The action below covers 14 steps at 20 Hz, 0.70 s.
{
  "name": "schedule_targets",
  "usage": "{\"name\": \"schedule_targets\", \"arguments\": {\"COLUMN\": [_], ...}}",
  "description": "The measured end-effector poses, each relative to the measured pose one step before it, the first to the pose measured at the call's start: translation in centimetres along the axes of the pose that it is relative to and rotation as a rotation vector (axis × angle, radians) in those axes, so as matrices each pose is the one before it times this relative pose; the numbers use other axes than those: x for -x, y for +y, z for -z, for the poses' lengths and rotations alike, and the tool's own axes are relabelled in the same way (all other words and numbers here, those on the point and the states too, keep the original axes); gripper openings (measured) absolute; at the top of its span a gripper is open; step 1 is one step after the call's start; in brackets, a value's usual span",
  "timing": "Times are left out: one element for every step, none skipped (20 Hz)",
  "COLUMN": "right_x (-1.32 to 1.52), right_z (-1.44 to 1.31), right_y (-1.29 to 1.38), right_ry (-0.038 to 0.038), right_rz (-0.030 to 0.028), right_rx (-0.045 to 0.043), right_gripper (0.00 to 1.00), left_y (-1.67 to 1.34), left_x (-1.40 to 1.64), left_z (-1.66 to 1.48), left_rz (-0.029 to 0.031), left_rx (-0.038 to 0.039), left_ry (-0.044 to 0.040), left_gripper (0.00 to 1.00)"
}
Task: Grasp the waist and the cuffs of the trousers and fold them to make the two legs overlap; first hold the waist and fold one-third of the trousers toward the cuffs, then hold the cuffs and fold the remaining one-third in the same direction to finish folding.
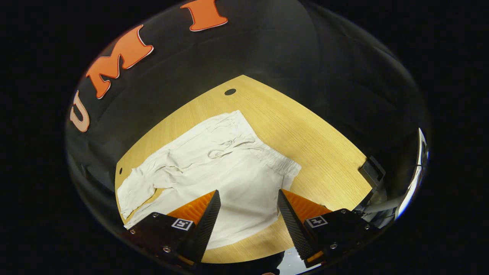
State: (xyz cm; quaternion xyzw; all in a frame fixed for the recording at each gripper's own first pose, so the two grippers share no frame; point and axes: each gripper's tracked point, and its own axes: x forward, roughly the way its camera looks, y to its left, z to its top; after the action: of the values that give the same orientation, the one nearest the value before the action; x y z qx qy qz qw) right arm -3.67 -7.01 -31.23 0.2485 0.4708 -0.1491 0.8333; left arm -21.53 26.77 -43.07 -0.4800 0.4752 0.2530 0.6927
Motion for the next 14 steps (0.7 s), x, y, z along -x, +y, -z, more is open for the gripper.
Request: {"name": "schedule_targets", "arguments": {"right_x": [-0.056, -0.051, -0.021, -0.05, -0.09, -0.015, -0.109, 0.063, -0.047, 0.049, 0.041, 0.021, 0.045, -0.038], "right_z": [0.078, 0.031, 0.07, 0.034, -0.005, 0.024, 0.008, 0.034, -0.019, 0.064, 0.01, 0.076, 0.064, 0.087], "right_y": [-0.095, 0.027, -0.052, -0.025, -0.062, 0.058, -0.089, -0.052, -0.098, 0.0, -0.139, -0.284, -0.22, -0.181], "right_ry": [0.00083, 0.00344, 0.0005, 0.00073, 0.00213, 0.00109, 0.00044, 0.00034, 0.0016, -0.00046, 0.00087, -0.0009, -0.00063, -0.00135], "right_rz": [-0.00045, -0.00093, 0.0007, 0.00021, 0.00348, -0.00139, 0.00286, 0.00265, 0.00288, -0.00337, 0.00193, 0.00472, 0.00508, 0.00517], "right_rx": [-0.00861, -0.00583, -0.00507, -0.00071, 0.00091, 0.00151, -0.00004, -0.00208, -0.00621, -0.00635, -0.00437, -0.00231, -0.0012, -0.00336], "right_gripper": [0.91, 0.92, 0.92, 0.92, 0.92, 0.92, 0.92, 0.91, 0.92, 0.92, 0.92, 0.92, 0.92, 0.92], "left_y": [0.948, 0.709, 0.063, -0.314, -0.164, -0.036, -0.334, -0.211, -0.396, -0.469, -0.521, -0.386, -0.665, -0.379], "left_x": [-0.199, -0.181, -0.304, -0.424, -0.265, -0.308, -0.277, -0.07, 0.131, 0.007, -0.12, -0.001, -0.165, -0.381], "left_z": [-0.233, -0.234, -0.173, -0.32, -0.249, -0.426, -0.27, -0.515, -0.161, -0.18, 0.0, -0.176, -0.223, -0.287], "left_rz": [-0.01201, -0.00612, 0.01157, 0.01741, 0.02264, 0.00559, 0.01119, 0.00057, 0.00673, 0.01051, 0.00925, 0.00478, 0.0064, 0.0047], "left_rx": [0.00922, 0.01019, 0.01187, 0.00932, -0.00113, -0.00522, -0.00935, -0.00949, -0.01401, -0.0129, -0.01128, -0.00791, -0.01285, -0.01176], "left_ry": [-0.0025, 0.0026, -0.00595, -0.00351, -0.00916, -0.00088, -0.00961, -0.00995, -0.01095, 0.0002, 0.00604, -0.00001, -0.00288, 0.00259], "left_gripper": [0.99, 0.99, 0.99, 0.99, 0.99, 0.99, 0.98, 0.93, 0.95, 0.97, 1.0, 1.0, 0.99, 0.95]}}
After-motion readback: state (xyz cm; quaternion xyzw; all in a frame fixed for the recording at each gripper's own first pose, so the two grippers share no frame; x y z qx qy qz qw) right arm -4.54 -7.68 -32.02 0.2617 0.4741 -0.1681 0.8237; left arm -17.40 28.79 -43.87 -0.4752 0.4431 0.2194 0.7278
